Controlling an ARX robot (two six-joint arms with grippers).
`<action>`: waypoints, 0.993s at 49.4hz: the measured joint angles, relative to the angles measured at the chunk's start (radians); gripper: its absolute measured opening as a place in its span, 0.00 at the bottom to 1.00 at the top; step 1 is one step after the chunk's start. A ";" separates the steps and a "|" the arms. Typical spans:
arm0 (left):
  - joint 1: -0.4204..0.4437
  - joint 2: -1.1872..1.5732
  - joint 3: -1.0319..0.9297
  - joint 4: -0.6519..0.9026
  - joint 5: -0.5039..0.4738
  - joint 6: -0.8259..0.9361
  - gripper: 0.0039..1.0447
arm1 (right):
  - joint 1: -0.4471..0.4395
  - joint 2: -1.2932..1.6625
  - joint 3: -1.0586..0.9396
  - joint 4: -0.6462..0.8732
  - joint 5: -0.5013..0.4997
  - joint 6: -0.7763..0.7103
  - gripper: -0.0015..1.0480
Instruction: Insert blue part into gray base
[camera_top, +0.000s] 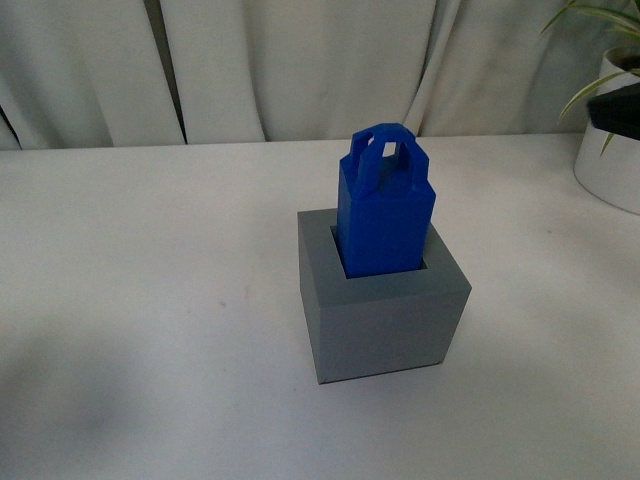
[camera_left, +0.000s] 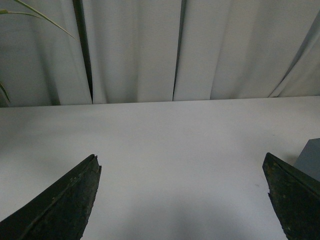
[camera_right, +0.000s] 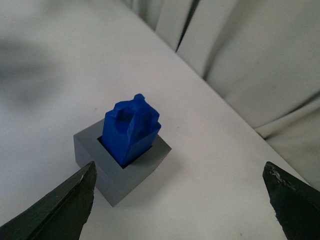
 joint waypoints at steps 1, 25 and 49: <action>0.000 0.000 0.000 0.000 0.000 0.000 0.94 | -0.002 -0.013 -0.016 0.018 0.001 0.008 0.93; 0.000 0.000 0.000 0.000 0.000 0.000 0.94 | 0.023 -0.227 -0.410 0.623 0.796 0.594 0.44; 0.000 0.000 0.000 0.000 0.000 0.000 0.94 | -0.114 -0.434 -0.581 0.579 0.655 0.631 0.02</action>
